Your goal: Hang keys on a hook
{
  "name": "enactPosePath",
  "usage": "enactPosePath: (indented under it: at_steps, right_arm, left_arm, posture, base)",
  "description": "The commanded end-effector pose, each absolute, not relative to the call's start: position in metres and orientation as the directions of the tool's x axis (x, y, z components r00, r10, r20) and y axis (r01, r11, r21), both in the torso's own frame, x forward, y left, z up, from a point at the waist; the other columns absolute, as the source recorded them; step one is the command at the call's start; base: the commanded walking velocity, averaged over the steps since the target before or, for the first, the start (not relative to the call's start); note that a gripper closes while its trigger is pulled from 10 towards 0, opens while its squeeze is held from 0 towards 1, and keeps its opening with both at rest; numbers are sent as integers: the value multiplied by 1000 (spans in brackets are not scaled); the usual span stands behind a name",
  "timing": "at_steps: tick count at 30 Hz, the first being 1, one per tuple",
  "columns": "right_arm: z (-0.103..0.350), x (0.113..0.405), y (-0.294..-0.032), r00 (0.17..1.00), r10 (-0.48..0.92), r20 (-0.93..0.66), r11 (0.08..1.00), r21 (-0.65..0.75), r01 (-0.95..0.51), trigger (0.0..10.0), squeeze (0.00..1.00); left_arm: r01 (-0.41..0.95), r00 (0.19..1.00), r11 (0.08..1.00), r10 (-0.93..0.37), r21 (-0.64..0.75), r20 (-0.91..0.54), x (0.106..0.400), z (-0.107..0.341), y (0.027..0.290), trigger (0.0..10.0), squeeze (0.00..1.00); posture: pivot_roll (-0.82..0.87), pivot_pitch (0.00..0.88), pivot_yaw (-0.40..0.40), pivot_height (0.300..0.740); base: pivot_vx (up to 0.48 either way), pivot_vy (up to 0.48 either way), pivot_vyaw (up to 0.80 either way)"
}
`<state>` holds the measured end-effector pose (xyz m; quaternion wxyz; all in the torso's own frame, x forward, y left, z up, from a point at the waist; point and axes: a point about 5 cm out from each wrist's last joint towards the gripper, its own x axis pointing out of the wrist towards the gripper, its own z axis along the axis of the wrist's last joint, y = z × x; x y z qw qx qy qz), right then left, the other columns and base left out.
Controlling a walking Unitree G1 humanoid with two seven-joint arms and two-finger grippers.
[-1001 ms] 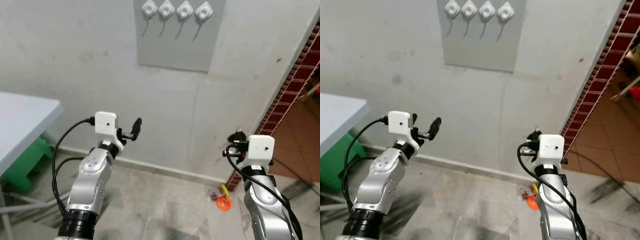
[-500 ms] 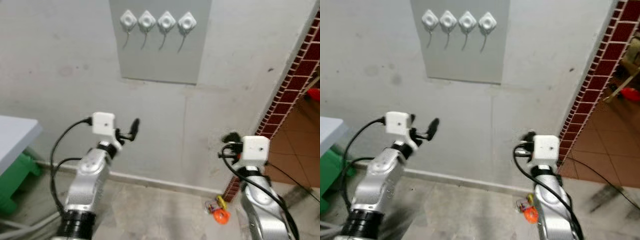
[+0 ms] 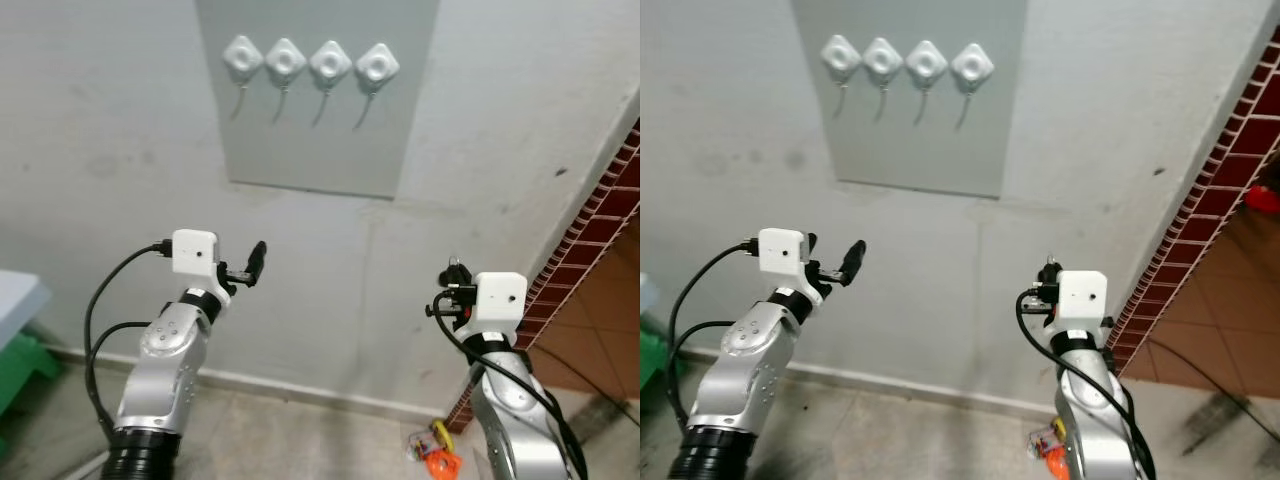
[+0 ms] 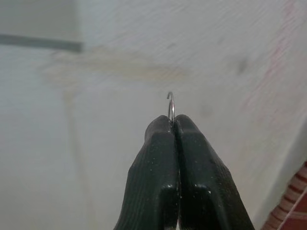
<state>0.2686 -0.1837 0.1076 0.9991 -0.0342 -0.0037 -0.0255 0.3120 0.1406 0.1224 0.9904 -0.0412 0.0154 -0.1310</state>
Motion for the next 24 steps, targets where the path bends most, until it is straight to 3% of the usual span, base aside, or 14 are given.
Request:
enactPosePath:
  at_steps: [1,4,11,24]
  right_arm:
    - [114,271,-176,999,-30,36,998,-49,31,10000,0]
    - [115,272,-175,999,-28,35,998,-49,30,10000,0]
    - [116,272,-175,999,-24,36,998,-51,26,10000,0]
    - [138,287,-174,991,89,96,993,-91,-80,10000,0]
  left_arm:
    - [221,975,973,-222,-63,-6,314,129,153,10000,0]
    - [210,977,976,-211,-57,-11,314,129,153,10000,0]
    - [210,978,976,-210,-52,2,315,132,152,10000,0]
    - [395,913,918,-395,25,98,314,161,126,10000,0]
  posture:
    - [-54,0,15,740]
    - [-52,0,14,740]
    - [-51,0,12,740]
    - [-49,0,2,740]
  base:
    - [390,0,0]
    - [365,0,0]
    - [0,0,0]
    - [0,0,0]
